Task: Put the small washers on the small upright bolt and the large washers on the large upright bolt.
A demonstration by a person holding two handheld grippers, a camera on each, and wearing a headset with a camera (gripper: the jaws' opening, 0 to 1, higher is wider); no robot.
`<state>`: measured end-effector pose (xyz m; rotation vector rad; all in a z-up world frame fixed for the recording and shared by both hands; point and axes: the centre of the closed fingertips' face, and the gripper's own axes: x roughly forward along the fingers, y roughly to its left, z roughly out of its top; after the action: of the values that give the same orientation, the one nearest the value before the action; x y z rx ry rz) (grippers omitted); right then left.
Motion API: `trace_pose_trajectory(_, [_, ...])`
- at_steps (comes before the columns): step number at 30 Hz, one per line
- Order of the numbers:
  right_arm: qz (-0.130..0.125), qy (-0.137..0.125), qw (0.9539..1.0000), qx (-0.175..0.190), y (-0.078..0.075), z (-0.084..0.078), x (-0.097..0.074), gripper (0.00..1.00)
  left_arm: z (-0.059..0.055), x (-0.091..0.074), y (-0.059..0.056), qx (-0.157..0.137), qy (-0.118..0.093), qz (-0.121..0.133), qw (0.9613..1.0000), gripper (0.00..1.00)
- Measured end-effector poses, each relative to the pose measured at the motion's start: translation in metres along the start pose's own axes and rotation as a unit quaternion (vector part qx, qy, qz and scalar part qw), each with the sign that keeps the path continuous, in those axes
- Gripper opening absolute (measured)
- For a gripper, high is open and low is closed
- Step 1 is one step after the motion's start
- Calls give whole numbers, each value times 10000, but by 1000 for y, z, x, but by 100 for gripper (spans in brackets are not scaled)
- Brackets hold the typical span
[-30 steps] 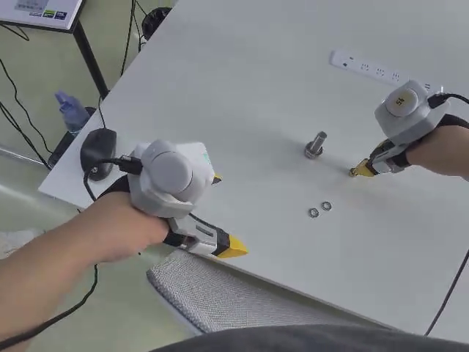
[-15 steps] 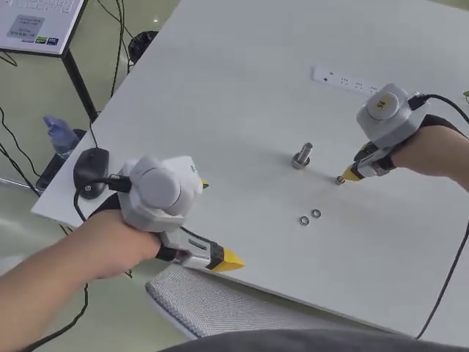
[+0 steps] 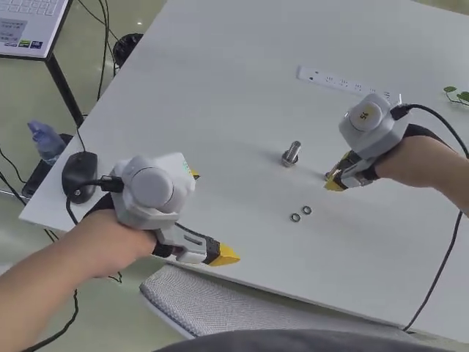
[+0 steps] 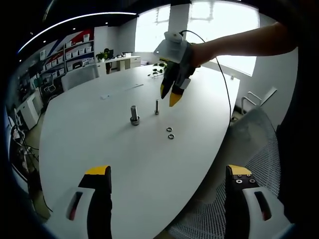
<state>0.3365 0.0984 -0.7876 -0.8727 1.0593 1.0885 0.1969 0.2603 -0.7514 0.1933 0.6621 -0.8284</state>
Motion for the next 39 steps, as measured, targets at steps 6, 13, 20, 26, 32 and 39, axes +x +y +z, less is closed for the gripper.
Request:
trace_pose_trajectory(6, [45, -40, 10000, 56, 13, -7, -1, 32, 5, 5, 3, -23, -90, 64, 9999, 95])
trace_pose_trajectory(13, [93, -103, 9999, 61, 27, -11, 1, 32, 7, 10, 8, -47, -130, 200, 9997, 96])
trace_pose_trajectory(20, [118, -111, 9999, 20, 36, -14, 12, 32, 11, 12, 8, -3, -115, 186, 9998, 94])
trace_pose_trajectory(26, [117, -115, 9999, 30, 35, -10, 22, 31, 11, 13, 6, -29, -102, 122, 9999, 92])
trace_pose_trajectory(32, [120, -8, 9999, 15, 32, -13, 35, 31, 9, 15, 7, -59, -72, 106, 9999, 92])
trace_pose_trajectory(39, [156, 41, 9998, 108, 31, -15, 50, 31, 6, 16, 6, -91, -48, 97, 9999, 92])
